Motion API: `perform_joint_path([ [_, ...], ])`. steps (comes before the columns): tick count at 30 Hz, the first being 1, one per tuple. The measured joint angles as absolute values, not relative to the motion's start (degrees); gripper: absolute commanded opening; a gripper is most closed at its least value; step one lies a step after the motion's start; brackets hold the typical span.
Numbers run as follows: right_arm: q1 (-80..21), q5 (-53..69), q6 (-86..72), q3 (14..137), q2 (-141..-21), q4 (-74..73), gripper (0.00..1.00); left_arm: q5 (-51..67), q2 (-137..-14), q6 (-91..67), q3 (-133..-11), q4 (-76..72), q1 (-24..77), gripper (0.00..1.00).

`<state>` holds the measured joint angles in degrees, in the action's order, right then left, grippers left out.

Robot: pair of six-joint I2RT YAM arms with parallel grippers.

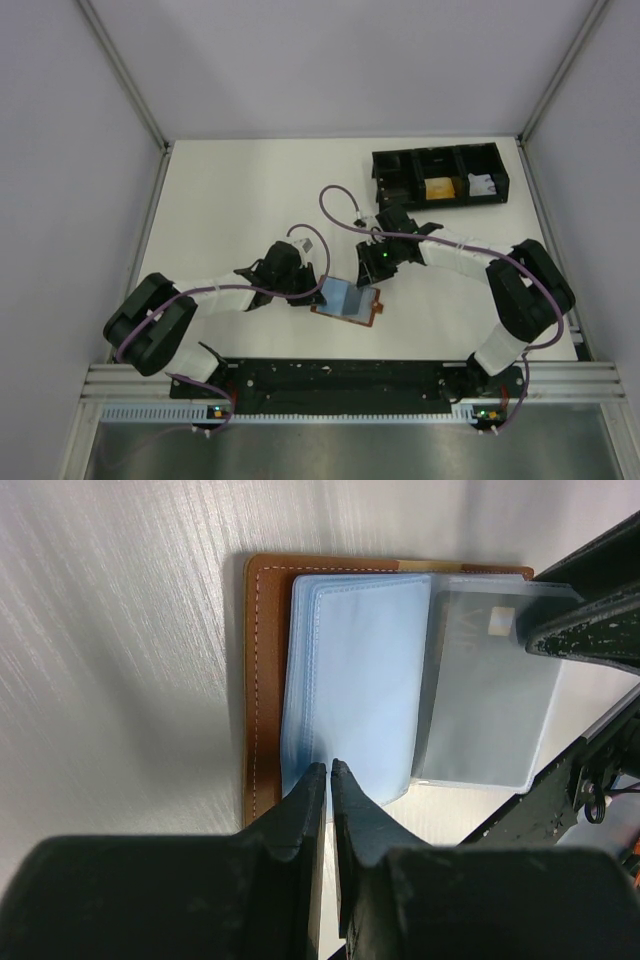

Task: Take the credit cards out of the card holder
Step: Remove the credit card from the card holder.

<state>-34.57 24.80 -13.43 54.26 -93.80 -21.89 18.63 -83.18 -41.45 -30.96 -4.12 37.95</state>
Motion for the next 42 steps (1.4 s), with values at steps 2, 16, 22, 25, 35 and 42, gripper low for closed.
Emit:
perform_joint_path([
  [2, -34.6, 26.3, -14.2, 54.3, -93.8, -21.5, 0.26, 18.6, -83.2, -41.5, -31.0, -4.1, 38.0, 0.11],
  [16, -36.4, 36.9, -23.5, 54.7, -96.5, -9.0, 0.40, 15.6, -79.4, -41.9, -29.3, -2.3, 38.0, 0.16],
  [22, -37.2, 38.0, -26.7, 55.3, -101.7, -5.1, 0.38, 11.9, -73.4, -42.0, -27.9, 1.0, 38.0, 0.20],
  [25, -37.2, 37.6, -27.3, 55.3, -102.0, -4.9, 0.38, 10.2, -69.7, -41.9, -27.8, 2.9, 38.0, 0.20],
  [35, -36.8, 32.8, -32.4, 46.2, -91.8, 2.3, 0.36, 13.0, -69.7, -40.3, -30.8, 4.4, 38.2, 0.18],
  [42, -36.6, 31.1, -41.6, 34.5, -90.1, 13.8, 0.34, 15.6, -77.0, -40.3, -32.7, 0.9, 39.6, 0.13],
])
